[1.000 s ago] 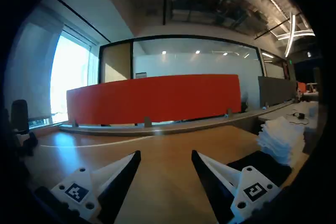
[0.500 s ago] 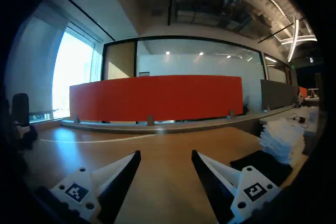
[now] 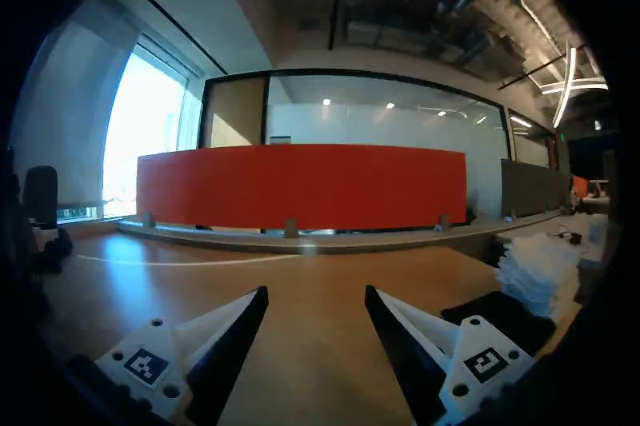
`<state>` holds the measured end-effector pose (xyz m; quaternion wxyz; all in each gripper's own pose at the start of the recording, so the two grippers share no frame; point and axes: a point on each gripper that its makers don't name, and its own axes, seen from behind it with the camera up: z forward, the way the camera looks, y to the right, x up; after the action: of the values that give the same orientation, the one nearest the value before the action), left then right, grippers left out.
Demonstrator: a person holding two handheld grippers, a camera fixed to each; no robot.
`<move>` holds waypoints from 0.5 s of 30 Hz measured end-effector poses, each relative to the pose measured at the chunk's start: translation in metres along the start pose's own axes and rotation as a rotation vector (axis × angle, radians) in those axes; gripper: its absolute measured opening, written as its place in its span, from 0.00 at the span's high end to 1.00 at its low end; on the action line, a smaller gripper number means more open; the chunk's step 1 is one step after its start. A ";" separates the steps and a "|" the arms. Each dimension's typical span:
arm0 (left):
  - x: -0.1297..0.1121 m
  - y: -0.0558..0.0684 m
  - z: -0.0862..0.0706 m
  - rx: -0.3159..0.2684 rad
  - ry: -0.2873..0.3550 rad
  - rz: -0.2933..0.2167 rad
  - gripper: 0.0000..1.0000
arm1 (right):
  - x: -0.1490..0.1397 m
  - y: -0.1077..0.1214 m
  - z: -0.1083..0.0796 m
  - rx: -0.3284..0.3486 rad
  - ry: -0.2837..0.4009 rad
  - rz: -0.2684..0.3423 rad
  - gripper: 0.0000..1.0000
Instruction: Fold towel
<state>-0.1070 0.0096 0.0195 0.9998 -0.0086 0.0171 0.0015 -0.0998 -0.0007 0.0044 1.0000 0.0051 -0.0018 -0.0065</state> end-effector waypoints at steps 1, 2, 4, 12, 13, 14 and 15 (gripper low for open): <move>0.000 0.000 0.000 0.000 0.000 0.000 0.02 | 0.000 0.000 0.000 0.000 0.000 0.000 0.07; 0.000 0.000 0.000 0.000 0.000 0.000 0.02 | 0.000 0.000 0.000 -0.001 -0.001 0.000 0.07; 0.000 0.000 0.000 0.000 0.000 0.000 0.02 | 0.000 0.000 0.000 -0.001 -0.001 0.001 0.07; 0.000 0.000 -0.001 0.000 0.000 0.000 0.03 | -0.001 -0.001 0.000 0.001 -0.001 0.000 0.07; 0.000 0.001 -0.001 0.000 0.000 0.000 0.02 | -0.001 -0.001 0.000 0.001 -0.001 0.000 0.07; 0.000 0.001 -0.001 0.000 0.000 0.000 0.02 | -0.001 0.000 0.000 0.000 -0.001 0.000 0.07; 0.000 0.001 -0.001 0.000 0.000 0.000 0.02 | -0.001 0.000 0.000 0.000 -0.001 0.000 0.07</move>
<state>-0.1071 0.0102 0.0187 0.9998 -0.0087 0.0170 0.0015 -0.1006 -0.0011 0.0046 1.0000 0.0052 -0.0025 -0.0064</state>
